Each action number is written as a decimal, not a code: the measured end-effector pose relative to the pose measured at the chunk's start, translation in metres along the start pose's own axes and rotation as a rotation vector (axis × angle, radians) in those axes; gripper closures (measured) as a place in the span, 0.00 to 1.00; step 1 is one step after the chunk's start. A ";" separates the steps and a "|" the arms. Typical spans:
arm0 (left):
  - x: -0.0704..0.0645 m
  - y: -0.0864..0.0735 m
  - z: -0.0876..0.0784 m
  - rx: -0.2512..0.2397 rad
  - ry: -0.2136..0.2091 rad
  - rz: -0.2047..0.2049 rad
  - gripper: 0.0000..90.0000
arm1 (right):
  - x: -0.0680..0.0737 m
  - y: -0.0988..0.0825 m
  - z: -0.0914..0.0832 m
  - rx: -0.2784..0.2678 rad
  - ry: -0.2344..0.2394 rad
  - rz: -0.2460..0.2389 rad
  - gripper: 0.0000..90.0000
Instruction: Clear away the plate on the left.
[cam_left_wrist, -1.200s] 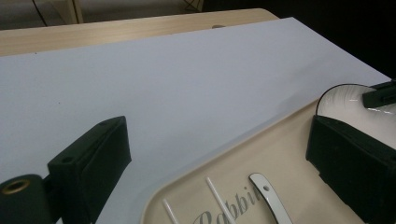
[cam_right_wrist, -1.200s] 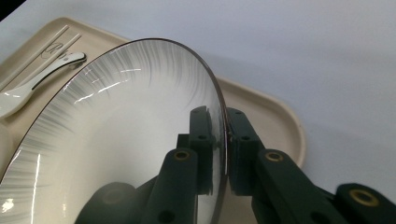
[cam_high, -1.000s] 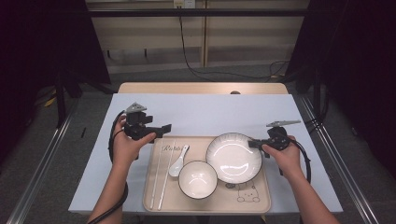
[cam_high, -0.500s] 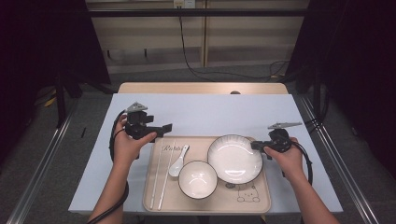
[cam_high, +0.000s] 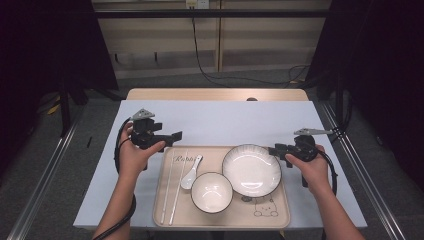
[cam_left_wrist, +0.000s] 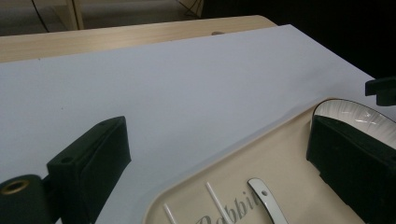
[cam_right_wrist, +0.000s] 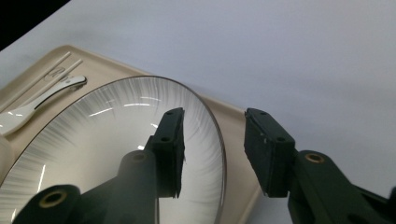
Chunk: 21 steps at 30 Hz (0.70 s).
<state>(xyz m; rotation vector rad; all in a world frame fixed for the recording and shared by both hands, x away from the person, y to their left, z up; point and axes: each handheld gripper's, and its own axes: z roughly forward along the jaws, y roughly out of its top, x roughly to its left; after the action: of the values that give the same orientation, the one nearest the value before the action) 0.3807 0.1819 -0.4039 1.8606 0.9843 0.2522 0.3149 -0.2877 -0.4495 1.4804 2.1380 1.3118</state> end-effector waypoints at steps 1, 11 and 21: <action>0.000 0.000 0.000 0.001 0.001 0.000 0.07 | -0.001 0.001 -0.001 -0.008 0.006 0.004 0.63; 0.001 0.001 -0.003 -0.011 0.001 -0.008 0.06 | -0.001 0.008 -0.013 -0.096 0.042 -0.008 0.48; 0.004 0.001 -0.007 -0.022 -0.001 -0.021 0.05 | -0.001 0.012 -0.021 -0.150 0.059 -0.018 0.39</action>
<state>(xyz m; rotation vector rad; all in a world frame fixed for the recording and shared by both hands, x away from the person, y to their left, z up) 0.3797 0.1894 -0.4002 1.8293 0.9966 0.2485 0.3099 -0.2991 -0.4282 1.3768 2.0323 1.4913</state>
